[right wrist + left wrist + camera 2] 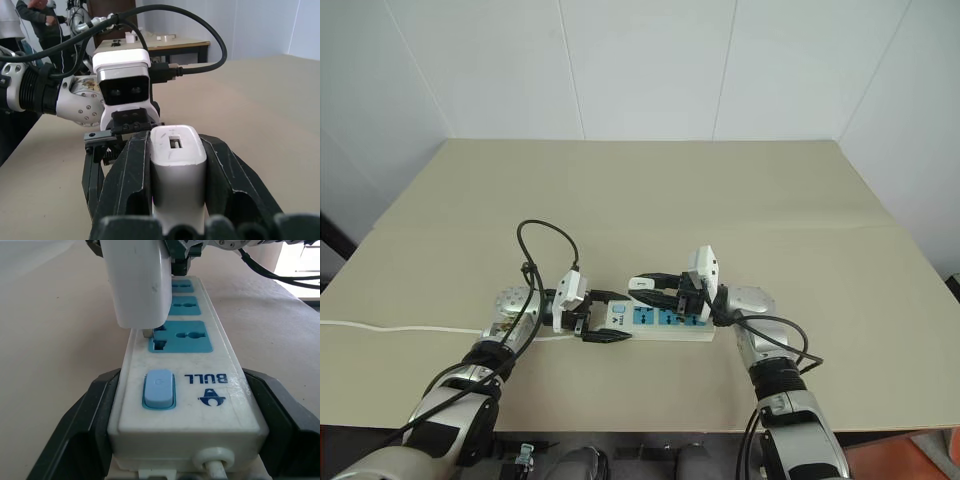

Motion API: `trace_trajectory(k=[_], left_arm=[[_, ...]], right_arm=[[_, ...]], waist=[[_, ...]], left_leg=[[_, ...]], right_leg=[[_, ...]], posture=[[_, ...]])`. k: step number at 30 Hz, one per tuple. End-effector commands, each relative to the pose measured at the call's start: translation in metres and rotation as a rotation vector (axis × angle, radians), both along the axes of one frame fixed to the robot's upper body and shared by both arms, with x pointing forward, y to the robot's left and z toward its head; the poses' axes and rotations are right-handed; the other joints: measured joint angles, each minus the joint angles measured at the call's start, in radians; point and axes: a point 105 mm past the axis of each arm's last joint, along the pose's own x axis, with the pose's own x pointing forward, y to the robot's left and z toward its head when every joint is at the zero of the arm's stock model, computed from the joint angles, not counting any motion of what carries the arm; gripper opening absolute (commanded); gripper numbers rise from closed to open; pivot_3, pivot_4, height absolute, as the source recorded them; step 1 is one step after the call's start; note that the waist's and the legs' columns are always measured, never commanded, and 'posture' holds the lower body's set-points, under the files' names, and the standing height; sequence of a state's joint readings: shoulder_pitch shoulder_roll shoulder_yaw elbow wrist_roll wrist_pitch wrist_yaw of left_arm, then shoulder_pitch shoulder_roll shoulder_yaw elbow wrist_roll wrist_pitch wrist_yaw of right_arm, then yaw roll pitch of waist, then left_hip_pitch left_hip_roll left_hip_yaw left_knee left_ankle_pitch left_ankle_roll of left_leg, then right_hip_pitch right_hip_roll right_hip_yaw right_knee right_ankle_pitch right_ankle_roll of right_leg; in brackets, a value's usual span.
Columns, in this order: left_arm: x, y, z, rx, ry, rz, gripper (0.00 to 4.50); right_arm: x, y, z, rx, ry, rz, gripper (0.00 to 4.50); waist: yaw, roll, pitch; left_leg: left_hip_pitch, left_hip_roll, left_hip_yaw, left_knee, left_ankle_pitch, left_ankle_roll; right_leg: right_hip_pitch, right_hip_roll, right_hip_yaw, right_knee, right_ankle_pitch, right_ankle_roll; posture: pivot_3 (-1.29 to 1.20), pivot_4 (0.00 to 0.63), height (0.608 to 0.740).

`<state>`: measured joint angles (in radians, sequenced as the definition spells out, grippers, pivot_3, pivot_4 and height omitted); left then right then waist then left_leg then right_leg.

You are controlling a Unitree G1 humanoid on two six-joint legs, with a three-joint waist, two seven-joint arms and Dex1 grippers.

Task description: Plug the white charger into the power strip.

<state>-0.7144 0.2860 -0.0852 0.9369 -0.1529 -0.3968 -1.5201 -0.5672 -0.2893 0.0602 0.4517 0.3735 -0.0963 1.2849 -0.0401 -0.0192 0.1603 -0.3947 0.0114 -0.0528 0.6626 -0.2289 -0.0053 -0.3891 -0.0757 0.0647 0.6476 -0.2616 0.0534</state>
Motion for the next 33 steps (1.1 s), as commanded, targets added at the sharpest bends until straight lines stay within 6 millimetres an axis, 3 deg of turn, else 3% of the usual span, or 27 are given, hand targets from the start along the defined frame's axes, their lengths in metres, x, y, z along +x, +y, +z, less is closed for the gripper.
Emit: trace_trajectory(k=[1,18,33], left_arm=[[-0.010,0.003,-0.016,0.074,0.049,-0.045,3.29],[-0.009,-0.002,-0.015,0.062,0.048,-0.042,3.29],[-0.009,-0.001,-0.016,0.065,0.045,-0.045,3.29]], right_arm=[[-0.001,-0.006,-0.001,-0.023,-0.029,0.000,1.12],[-0.006,0.010,0.001,-0.007,-0.032,0.040,1.12],[-0.003,-0.009,-0.031,-0.096,0.033,-0.011,1.12]], waist=[[-0.001,0.000,0.000],[0.000,0.000,0.000],[0.002,0.000,0.000]], left_leg=[[0.000,0.000,0.000,0.000,0.000,0.000],[0.001,0.000,0.000,0.000,0.000,0.000],[0.002,0.000,0.000,-0.001,0.000,0.000]], right_leg=[[0.000,0.000,0.000,0.000,0.000,0.000],[0.001,0.000,0.000,0.000,0.000,0.000],[0.002,0.000,0.000,0.000,0.000,0.000]], posture=[[0.00,0.150,0.740],[0.00,0.150,0.740],[0.00,0.150,0.740]])
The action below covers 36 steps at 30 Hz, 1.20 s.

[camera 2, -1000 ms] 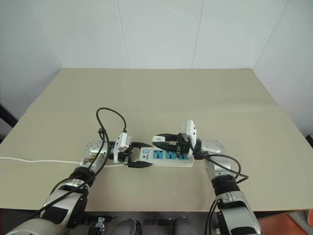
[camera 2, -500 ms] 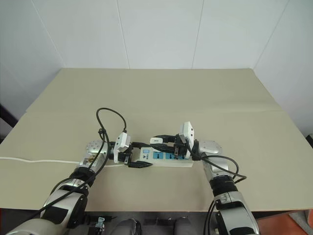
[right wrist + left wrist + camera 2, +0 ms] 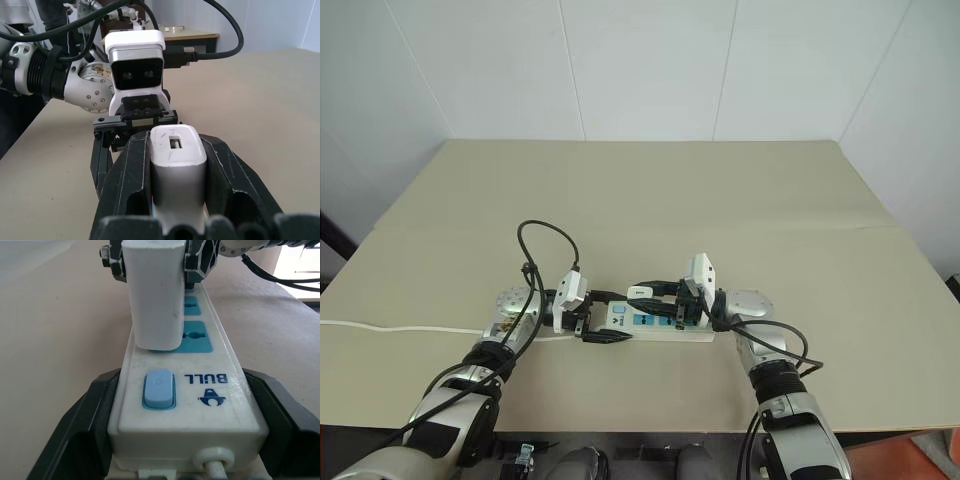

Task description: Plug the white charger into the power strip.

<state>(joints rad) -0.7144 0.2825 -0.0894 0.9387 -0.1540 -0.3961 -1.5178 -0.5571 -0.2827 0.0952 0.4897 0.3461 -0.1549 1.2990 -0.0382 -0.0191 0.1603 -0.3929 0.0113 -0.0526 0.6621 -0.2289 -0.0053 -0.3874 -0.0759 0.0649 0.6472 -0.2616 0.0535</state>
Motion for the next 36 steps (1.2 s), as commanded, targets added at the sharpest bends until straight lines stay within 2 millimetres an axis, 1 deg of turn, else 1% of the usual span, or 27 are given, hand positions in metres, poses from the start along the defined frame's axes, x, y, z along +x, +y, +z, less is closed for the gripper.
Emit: trace_trajectory(k=[1,6,9,13,19,23,26,30,33,36], left_arm=[[-0.009,0.001,-0.015,0.068,0.041,-0.044,3.29],[-0.009,0.001,-0.014,0.068,0.045,-0.050,3.29],[-0.010,0.002,-0.014,0.070,0.046,-0.054,3.29],[-0.010,0.003,-0.014,0.073,0.045,-0.055,3.29],[-0.010,0.004,-0.014,0.074,0.050,-0.052,3.29],[-0.010,0.005,-0.014,0.075,0.048,-0.052,3.29],[-0.010,0.006,-0.014,0.078,0.047,-0.053,3.29],[-0.011,0.006,-0.014,0.080,0.047,-0.055,3.29],[-0.011,0.006,-0.014,0.079,0.048,-0.056,3.29],[-0.010,0.006,-0.014,0.082,0.048,-0.057,3.29]], right_arm=[[0.001,-0.015,-0.020,-0.063,0.040,-0.040,1.12],[0.002,-0.020,-0.035,-0.113,0.056,-0.050,1.12],[0.005,-0.024,-0.043,-0.146,0.124,-0.066,1.12],[0.005,-0.027,-0.050,-0.171,0.149,-0.074,1.12],[-0.008,-0.028,-0.069,-0.242,0.199,-0.004,1.12],[-0.010,-0.028,-0.073,-0.240,0.202,0.000,1.12],[-0.010,-0.029,-0.080,-0.258,0.227,-0.016,1.12],[-0.008,-0.030,-0.088,-0.271,0.264,-0.059,1.12],[-0.007,-0.028,-0.089,-0.262,0.266,-0.078,1.12],[-0.006,-0.027,-0.089,-0.265,0.260,-0.087,1.12]], waist=[[0.001,0.000,0.000],[0.001,0.000,0.000],[0.000,0.000,0.000],[-0.002,0.000,0.000],[-0.001,-0.001,-0.001],[0.000,-0.002,-0.002],[-0.001,-0.002,-0.003],[-0.004,-0.003,-0.003],[-0.006,-0.003,-0.003],[-0.006,-0.003,-0.004]], left_leg=[[0.000,0.000,0.000,0.000,0.000,0.000],[0.002,0.000,0.000,0.000,0.000,0.000],[0.003,0.000,0.000,0.000,0.000,0.000],[0.004,0.000,0.000,-0.001,0.000,0.000],[0.005,0.000,0.000,-0.001,0.000,0.000],[0.006,0.000,0.000,-0.001,0.000,0.000],[0.007,0.000,0.000,-0.001,0.000,0.000],[0.012,0.001,0.000,-0.003,0.000,0.000],[0.018,0.001,0.000,-0.003,-0.001,0.000],[0.019,0.001,0.000,-0.003,-0.001,0.000]], right_leg=[[0.000,0.000,0.000,0.000,0.000,0.000],[0.002,0.000,0.000,0.000,0.000,0.000],[0.003,0.000,0.000,0.000,0.000,0.000],[0.003,0.000,0.000,0.000,0.000,0.000],[0.005,0.000,0.000,0.000,0.000,0.000],[0.005,0.000,0.000,0.000,0.000,0.000],[0.006,0.000,0.000,-0.001,0.000,0.000],[0.012,0.000,0.000,-0.002,0.000,0.000],[0.018,0.001,0.000,-0.005,-0.001,0.001],[0.019,0.001,0.000,-0.005,-0.001,0.001]], posture=[[0.00,0.150,0.740],[0.00,0.150,0.740],[0.00,0.150,0.740],[0.00,0.150,0.740],[0.00,0.150,0.740],[0.00,0.150,0.740],[0.00,0.150,0.740],[0.00,0.150,0.740],[0.00,0.150,0.740],[0.00,0.150,0.740]])
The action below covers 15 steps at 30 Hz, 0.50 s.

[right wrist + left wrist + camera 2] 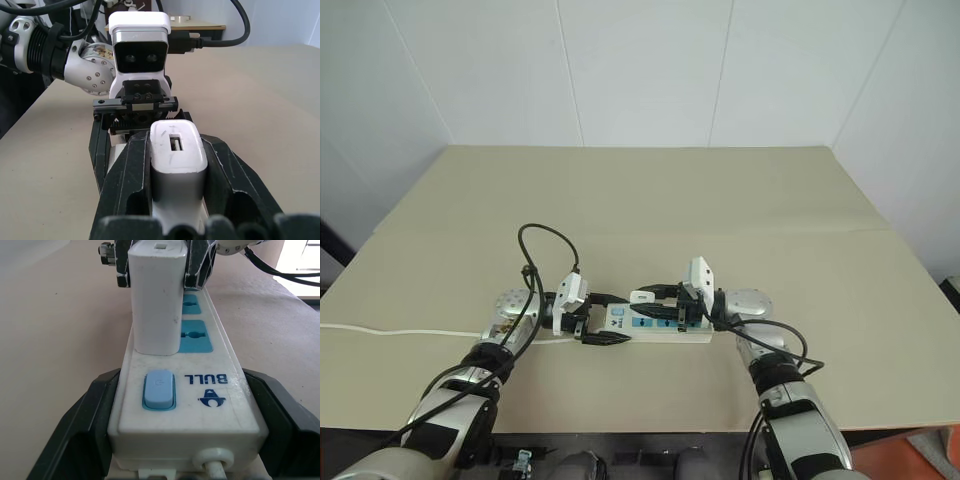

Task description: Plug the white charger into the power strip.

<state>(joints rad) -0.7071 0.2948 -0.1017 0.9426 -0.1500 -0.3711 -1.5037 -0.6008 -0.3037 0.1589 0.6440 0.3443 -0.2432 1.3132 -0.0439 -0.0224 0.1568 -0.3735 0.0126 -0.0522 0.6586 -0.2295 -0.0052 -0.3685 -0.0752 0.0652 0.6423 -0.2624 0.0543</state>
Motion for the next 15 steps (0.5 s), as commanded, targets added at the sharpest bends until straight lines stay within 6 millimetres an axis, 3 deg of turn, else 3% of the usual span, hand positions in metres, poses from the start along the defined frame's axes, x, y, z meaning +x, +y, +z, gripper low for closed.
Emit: trace_trajectory(k=[1,5,15], left_arm=[[-0.010,0.002,-0.008,0.061,0.016,-0.078,3.29],[-0.010,0.002,-0.008,0.064,0.013,-0.079,3.29],[-0.010,0.002,-0.009,0.073,0.007,-0.079,3.29]], right_arm=[[-0.011,-0.025,-0.070,-0.206,0.227,-0.104,1.12],[-0.009,-0.025,-0.069,-0.210,0.225,-0.105,1.12],[-0.003,-0.024,-0.056,-0.182,0.162,-0.107,4.48]], waist=[[0.000,0.000,-0.001],[0.000,-0.001,-0.001],[0.000,-0.012,-0.008]], left_leg=[[0.000,0.000,0.000,0.000,0.000,0.000],[0.001,0.000,0.000,0.000,0.000,0.000],[0.001,0.001,0.000,-0.001,-0.001,-0.001]], right_leg=[[0.000,0.000,0.000,0.000,0.000,0.000],[0.001,0.000,0.000,0.000,0.000,0.000],[0.001,0.001,0.000,-0.001,0.000,0.000]], posture=[[0.00,0.150,0.740],[0.00,0.150,0.740],[0.00,0.150,0.740]])
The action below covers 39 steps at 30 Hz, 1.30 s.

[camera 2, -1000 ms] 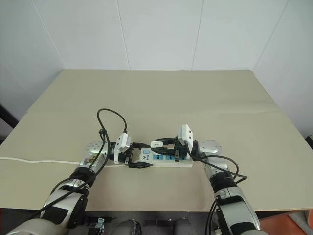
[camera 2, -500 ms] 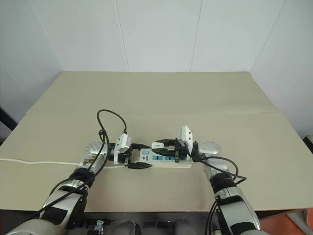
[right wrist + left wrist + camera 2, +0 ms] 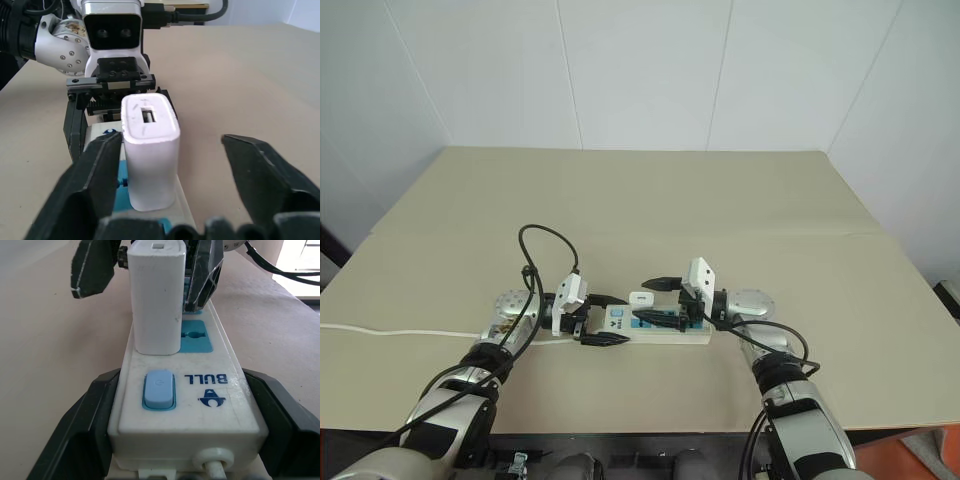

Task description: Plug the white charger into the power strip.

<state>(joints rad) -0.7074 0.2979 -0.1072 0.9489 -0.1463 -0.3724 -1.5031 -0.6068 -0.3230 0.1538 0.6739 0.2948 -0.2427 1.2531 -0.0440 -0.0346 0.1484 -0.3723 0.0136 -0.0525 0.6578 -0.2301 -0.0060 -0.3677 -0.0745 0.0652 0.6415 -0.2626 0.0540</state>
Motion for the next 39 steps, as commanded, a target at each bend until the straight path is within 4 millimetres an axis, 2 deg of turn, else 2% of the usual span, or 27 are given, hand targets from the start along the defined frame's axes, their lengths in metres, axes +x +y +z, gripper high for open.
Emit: trace_trajectory(k=[1,6,9,10,13,15,18,22,23,25,26,30,31,35,39], left_arm=[[-0.009,0.002,-0.007,0.063,0.002,-0.077,3.29],[-0.006,0.001,-0.006,0.071,0.041,-0.065,3.29],[-0.001,-0.003,0.011,-0.028,0.044,-0.054,4.32],[-0.001,-0.003,0.016,-0.050,0.039,-0.059,4.49],[-0.004,0.001,0.022,-0.034,0.015,-0.094,4.49],[-0.006,0.007,0.024,0.012,-0.049,-0.104,4.49],[-0.006,0.012,0.047,-0.059,-0.126,-0.084,4.49],[-0.016,0.035,0.078,-0.112,-0.136,-0.075,4.49],[-0.019,0.042,0.081,-0.099,-0.135,-0.069,4.49],[-0.027,0.073,0.078,0.017,-0.143,-0.030,4.49],[-0.030,0.082,0.077,0.054,-0.142,-0.020,4.49],[-0.040,0.122,0.070,0.167,-0.116,0.066,4.49],[-0.042,0.127,0.070,0.174,-0.114,0.079,4.49],[-0.046,0.139,0.071,0.171,-0.115,0.120,4.49],[-0.051,0.141,0.070,0.161,-0.109,0.132,4.49]], right_arm=[[-0.012,-0.015,-0.048,-0.123,0.152,-0.022,4.48],[-0.011,-0.017,-0.044,-0.126,0.134,-0.017,4.48],[-0.009,-0.019,-0.042,-0.129,0.123,-0.024,4.50],[-0.009,-0.019,-0.041,-0.130,0.119,-0.027,4.50],[-0.009,-0.022,-0.036,-0.127,0.103,-0.023,4.50],[-0.011,-0.027,-0.025,-0.104,0.086,-0.002,4.50],[-0.015,-0.038,0.005,-0.036,-0.044,-0.005,4.50],[-0.026,-0.067,0.045,-0.023,-0.157,-0.034,4.50],[-0.029,-0.075,0.054,-0.026,-0.176,-0.051,4.50],[-0.043,-0.104,0.076,-0.090,-0.227,-0.097,4.50],[-0.049,-0.112,0.082,-0.115,-0.237,-0.108,4.50],[-0.070,-0.156,0.090,-0.339,-0.235,-0.222,4.50],[-0.074,-0.162,0.092,-0.364,-0.232,-0.236,4.50],[-0.097,-0.183,0.096,-0.420,-0.202,-0.243,4.50],[-0.102,-0.190,0.097,-0.451,-0.173,-0.290,4.50]], waist=[[0.000,0.000,0.000],[0.000,0.000,0.000],[0.000,0.000,0.000],[0.001,0.000,0.000],[0.004,0.000,0.000],[0.004,0.000,0.000],[0.009,0.001,0.001],[0.009,0.005,0.008],[0.007,0.008,0.012],[0.002,0.016,0.020],[0.000,0.020,0.024],[0.003,0.023,0.027],[0.004,0.022,0.027],[0.014,0.019,0.029],[0.012,0.019,0.029]], left_leg=[[0.000,0.000,0.000,0.000,0.000,0.000],[0.000,0.000,0.000,-0.001,0.000,0.000],[0.000,0.000,0.000,-0.001,0.000,0.000],[0.000,0.000,0.000,-0.001,0.000,0.000],[0.000,0.000,0.000,-0.001,0.000,0.000],[-0.001,0.000,0.000,-0.001,0.000,0.000],[-0.004,0.000,0.000,-0.001,0.000,0.000],[-0.014,-0.001,0.000,0.001,0.000,0.000],[-0.019,-0.001,0.000,0.001,0.000,0.000],[-0.021,-0.001,0.000,0.001,0.000,0.000],[-0.022,-0.001,0.001,0.001,0.000,0.000],[-0.024,0.000,0.002,-0.001,0.000,0.000],[-0.024,0.000,0.002,-0.001,0.000,0.000],[-0.024,0.000,0.003,0.001,0.000,0.000],[-0.024,0.000,0.003,0.001,0.000,0.000]], right_leg=[[0.000,0.000,0.000,0.000,0.000,0.000],[0.000,0.000,0.000,0.000,0.000,0.000],[0.000,0.000,0.000,0.000,0.000,0.000],[0.000,0.000,0.000,0.000,-0.001,0.001],[0.000,-0.001,0.000,0.000,-0.002,0.003],[0.000,-0.001,0.000,-0.001,-0.002,0.003],[-0.002,-0.001,0.000,-0.002,-0.001,0.000],[-0.011,-0.002,0.000,0.000,0.000,0.000],[-0.018,-0.002,0.001,0.002,0.000,0.000],[-0.022,-0.002,0.002,0.004,0.000,0.000],[-0.023,-0.002,0.002,0.004,0.000,0.000],[-0.027,-0.001,0.002,0.003,-0.001,-0.001],[-0.027,-0.001,0.002,0.003,-0.001,-0.001],[-0.023,-0.001,0.002,0.002,-0.004,0.004],[-0.023,-0.001,0.002,0.001,-0.004,0.004]], posture=[[0.00,0.150,0.740],[0.00,0.150,0.740],[0.00,0.150,0.740],[0.00,0.150,0.740],[0.00,0.150,0.740],[0.00,0.150,0.740],[0.00,0.150,0.740],[0.00,0.150,0.740],[0.00,0.150,0.740],[0.00,0.150,0.740],[0.00,0.150,0.740],[0.00,0.150,0.740],[0.00,0.150,0.740],[0.00,0.150,0.740],[0.00,0.150,0.740]])
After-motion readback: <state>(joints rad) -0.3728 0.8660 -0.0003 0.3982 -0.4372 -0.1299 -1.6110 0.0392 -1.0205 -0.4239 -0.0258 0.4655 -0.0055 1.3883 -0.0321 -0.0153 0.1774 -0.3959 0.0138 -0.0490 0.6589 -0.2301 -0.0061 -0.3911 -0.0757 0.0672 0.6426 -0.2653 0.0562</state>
